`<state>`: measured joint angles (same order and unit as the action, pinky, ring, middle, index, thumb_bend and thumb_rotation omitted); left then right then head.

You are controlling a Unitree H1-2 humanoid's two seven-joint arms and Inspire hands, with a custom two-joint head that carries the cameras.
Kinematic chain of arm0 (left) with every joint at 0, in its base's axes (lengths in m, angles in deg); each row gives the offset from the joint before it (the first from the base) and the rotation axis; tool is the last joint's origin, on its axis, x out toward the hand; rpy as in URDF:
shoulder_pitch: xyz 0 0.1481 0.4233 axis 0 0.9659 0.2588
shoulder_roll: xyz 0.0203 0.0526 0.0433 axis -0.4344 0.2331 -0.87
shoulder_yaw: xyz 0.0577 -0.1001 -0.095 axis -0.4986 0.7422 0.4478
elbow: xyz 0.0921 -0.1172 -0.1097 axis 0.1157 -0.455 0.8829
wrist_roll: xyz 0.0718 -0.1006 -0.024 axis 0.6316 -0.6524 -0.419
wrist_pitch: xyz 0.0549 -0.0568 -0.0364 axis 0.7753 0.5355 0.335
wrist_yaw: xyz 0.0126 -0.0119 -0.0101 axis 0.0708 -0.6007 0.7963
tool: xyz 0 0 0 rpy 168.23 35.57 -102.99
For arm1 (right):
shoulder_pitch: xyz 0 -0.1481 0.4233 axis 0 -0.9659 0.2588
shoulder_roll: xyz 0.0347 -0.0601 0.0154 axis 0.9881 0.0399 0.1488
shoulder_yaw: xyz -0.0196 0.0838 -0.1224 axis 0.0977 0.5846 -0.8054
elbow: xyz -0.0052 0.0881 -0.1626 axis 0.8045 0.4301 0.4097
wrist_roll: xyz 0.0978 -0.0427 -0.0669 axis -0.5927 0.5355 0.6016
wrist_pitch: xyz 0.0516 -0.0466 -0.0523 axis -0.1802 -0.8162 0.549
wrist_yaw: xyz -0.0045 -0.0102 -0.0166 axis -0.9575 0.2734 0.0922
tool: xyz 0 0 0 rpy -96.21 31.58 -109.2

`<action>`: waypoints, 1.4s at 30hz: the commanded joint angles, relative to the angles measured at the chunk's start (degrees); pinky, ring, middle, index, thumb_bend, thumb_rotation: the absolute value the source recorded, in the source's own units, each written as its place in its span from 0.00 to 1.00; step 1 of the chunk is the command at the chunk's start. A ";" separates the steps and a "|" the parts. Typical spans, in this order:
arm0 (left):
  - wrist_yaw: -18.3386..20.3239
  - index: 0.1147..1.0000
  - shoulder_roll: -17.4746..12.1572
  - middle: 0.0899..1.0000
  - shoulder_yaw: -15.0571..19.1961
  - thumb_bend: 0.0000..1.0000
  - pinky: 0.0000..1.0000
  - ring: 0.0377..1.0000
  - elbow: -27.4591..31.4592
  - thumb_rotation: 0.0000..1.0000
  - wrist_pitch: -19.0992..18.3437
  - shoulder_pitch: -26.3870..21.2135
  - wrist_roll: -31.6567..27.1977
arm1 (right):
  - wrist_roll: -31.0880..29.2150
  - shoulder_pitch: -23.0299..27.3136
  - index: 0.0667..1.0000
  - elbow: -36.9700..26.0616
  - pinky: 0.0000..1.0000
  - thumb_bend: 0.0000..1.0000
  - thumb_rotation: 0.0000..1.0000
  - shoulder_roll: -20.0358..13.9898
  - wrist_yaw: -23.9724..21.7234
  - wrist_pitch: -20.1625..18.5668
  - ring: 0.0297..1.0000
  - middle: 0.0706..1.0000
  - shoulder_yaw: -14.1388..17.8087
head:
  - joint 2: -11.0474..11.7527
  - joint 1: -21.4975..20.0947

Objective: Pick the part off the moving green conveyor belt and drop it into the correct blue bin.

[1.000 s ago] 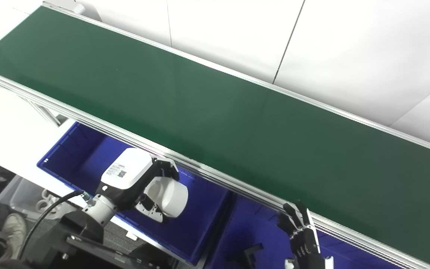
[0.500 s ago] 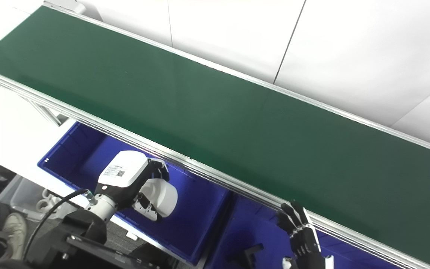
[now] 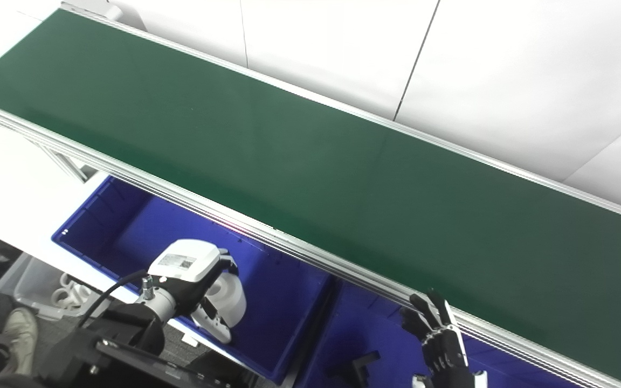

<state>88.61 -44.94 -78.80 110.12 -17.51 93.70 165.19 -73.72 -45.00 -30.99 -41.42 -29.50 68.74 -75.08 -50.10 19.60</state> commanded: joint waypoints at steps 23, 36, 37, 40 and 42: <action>-36.36 0.67 1.67 0.72 -1.20 0.91 0.71 0.72 13.23 0.55 14.69 1.47 -20.99 | 0.23 -0.61 0.88 -2.50 0.72 0.85 0.84 0.23 -0.50 -0.36 0.74 0.81 -0.21 | -0.33 -1.68; -31.55 0.51 8.05 0.57 -3.70 0.81 0.52 0.61 21.72 0.31 13.70 -13.08 -45.76 | 1.15 -0.04 0.87 -1.40 0.71 0.85 0.81 1.78 -0.12 -0.47 0.74 0.82 -0.78 | 0.02 -3.89; -31.84 0.51 8.47 0.57 -4.57 0.80 0.52 0.61 21.10 0.30 13.96 -12.39 -48.16 | 1.32 -0.02 0.87 -1.32 0.71 0.85 0.80 1.88 -0.11 -0.37 0.74 0.82 -0.78 | 0.04 -4.01; -32.71 0.52 8.24 0.56 -6.51 0.80 0.49 0.57 17.61 0.31 16.24 -10.02 -52.49 | 1.46 0.02 0.87 -1.27 0.71 0.84 0.81 2.04 -0.06 -0.49 0.74 0.82 -0.88 | 0.09 -4.09; -32.36 0.60 5.99 0.65 -6.90 0.85 0.54 0.64 13.58 0.48 18.09 -8.56 -51.69 | 1.73 0.10 0.87 -1.08 0.72 0.85 0.81 2.16 0.02 -0.50 0.74 0.82 -0.94 | 0.29 -4.37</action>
<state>56.81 -37.48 -85.49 124.30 -1.58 84.43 113.54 -72.45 -44.22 -30.99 -39.62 -29.33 68.24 -75.80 -49.75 15.29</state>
